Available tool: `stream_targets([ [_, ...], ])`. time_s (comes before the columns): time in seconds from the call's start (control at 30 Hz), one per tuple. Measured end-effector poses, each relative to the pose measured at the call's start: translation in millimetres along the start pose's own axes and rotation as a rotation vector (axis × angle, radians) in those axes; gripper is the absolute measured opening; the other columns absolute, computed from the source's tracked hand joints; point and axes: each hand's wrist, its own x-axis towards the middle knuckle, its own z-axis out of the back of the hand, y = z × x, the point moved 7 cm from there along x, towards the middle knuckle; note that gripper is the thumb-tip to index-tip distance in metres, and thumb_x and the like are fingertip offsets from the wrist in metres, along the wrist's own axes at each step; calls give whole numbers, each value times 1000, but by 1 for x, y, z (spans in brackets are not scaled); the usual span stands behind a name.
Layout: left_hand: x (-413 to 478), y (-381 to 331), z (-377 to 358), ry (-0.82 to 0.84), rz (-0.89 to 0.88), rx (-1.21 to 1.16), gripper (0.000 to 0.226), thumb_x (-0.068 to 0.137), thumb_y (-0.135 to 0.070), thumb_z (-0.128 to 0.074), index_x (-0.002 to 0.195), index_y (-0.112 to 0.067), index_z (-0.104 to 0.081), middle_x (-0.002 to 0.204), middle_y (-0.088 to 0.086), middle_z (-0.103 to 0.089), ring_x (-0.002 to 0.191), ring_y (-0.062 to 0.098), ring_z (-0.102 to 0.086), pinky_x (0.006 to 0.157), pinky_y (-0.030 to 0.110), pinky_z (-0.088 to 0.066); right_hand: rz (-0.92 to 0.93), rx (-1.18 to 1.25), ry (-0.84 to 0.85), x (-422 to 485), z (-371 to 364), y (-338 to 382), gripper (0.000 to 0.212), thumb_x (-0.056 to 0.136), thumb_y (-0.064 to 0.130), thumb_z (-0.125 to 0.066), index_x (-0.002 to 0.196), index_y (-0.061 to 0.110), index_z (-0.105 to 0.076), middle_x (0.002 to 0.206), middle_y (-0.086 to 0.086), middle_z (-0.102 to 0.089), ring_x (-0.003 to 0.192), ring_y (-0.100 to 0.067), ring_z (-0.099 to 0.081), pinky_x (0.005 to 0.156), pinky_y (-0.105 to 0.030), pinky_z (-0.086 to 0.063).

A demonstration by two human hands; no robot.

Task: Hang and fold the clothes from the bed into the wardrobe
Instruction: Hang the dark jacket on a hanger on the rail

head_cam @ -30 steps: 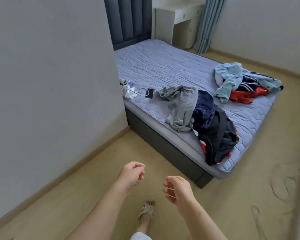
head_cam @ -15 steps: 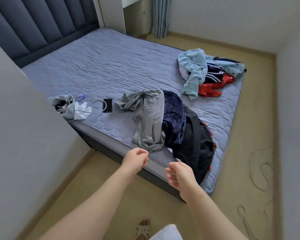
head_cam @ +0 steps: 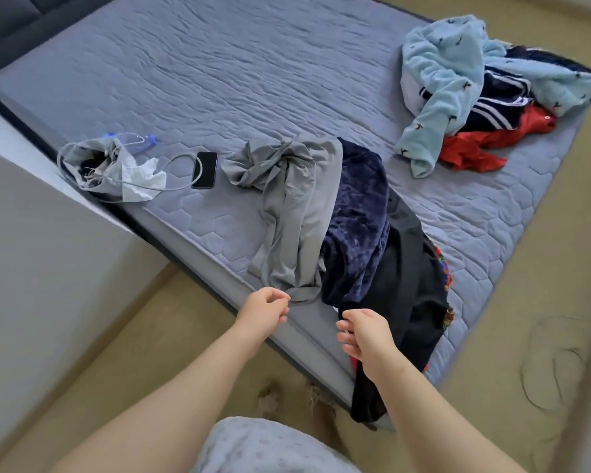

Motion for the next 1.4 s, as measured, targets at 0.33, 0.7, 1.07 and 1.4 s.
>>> stream_targets([
  [0.33, 105, 18, -38, 76, 49, 202, 22, 90, -10, -48, 76, -24, -58, 77, -4, -62, 64, 10, -58, 59, 23, -41, 30, -136, -138, 103, -1, 32, 19, 89, 2, -42, 103, -7, -51, 71, -1, -42, 59, -16, -41, 50, -24, -34],
  [0.7, 186, 41, -88, 190, 44, 356, 20, 87, -20, -48, 74, -33, -56, 79, -7, -66, 82, 16, -65, 79, 28, -50, 146, -399, -330, 212, -8, 41, 38, 89, 14, -55, 123, 20, -39, 117, -10, -48, 85, -23, -55, 70, -33, -49],
  [1.07, 142, -8, -102, 287, 238, -272, 48, 93, -37, -52, 136, -26, -34, 131, -3, -47, 111, 18, -50, 93, 37, -42, 157, 79, -158, 134, -8, 74, 20, 90, 8, -37, 83, 17, -53, 82, -3, -55, 76, -19, -50, 71, -31, -44],
  [1.4, 72, -143, -77, 33, -529, 630, 25, 92, -31, -50, 117, -34, -57, 144, -3, -33, 136, 18, -24, 108, 34, -26, 454, -82, -52, -6, 21, 136, 20, 82, 3, -46, 78, 14, -62, 68, -1, -55, 66, -12, -48, 63, -25, -39],
])
